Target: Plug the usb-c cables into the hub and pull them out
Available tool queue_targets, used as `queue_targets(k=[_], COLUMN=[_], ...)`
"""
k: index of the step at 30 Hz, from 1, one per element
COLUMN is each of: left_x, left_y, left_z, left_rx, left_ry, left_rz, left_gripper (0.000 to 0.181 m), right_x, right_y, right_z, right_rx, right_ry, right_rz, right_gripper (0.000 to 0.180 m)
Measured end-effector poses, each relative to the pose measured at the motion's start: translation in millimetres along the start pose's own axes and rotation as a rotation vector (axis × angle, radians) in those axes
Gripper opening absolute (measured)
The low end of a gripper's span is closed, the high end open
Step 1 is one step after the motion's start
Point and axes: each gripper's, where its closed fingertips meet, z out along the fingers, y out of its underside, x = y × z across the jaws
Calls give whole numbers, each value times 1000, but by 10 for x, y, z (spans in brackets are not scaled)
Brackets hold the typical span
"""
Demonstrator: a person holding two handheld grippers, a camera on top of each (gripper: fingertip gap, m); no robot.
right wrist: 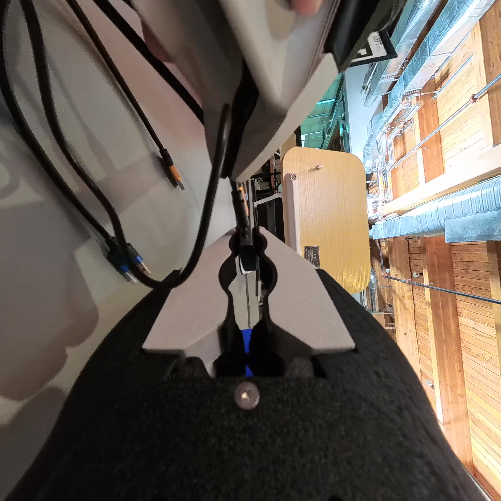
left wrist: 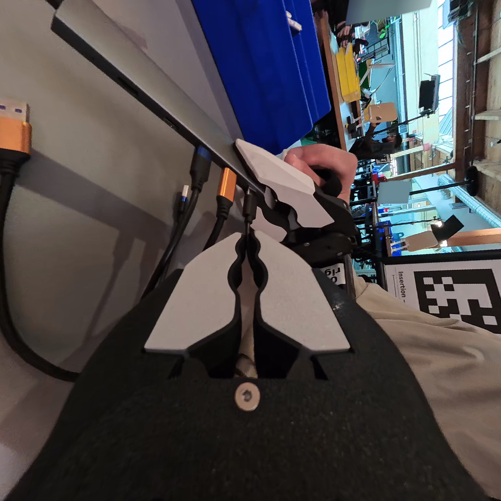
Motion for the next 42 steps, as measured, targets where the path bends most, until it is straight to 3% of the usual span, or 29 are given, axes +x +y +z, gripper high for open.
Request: queue_targets(k=[16,22,28,32,36,42], left_x=[-105,-86,-16,-61,-37,-190], left_y=[-30,-46,-78,-96,-38,32], left_z=[27,18,30,38,31,-10], left_rx=[35,70,118,142,164,202], left_ry=[-176,-47,-19,-114,-216,-463], left_rz=[175,-3,2,135,413,674], left_gripper=[2,2,2,3,7,3], right_x=[-4,35,52,30,25,-30], right_y=[30,6,-8,15,-32,-176], right_z=[9,-3,-1,3,-20,-40], right_rx=[-34,-38,-52,-71,-28,-24], right_ry=[-3,22,31,20,2,-19], right_rz=[-31,-70,-77,-92,-51,-63], right_gripper=[9,9,8,8,9,9])
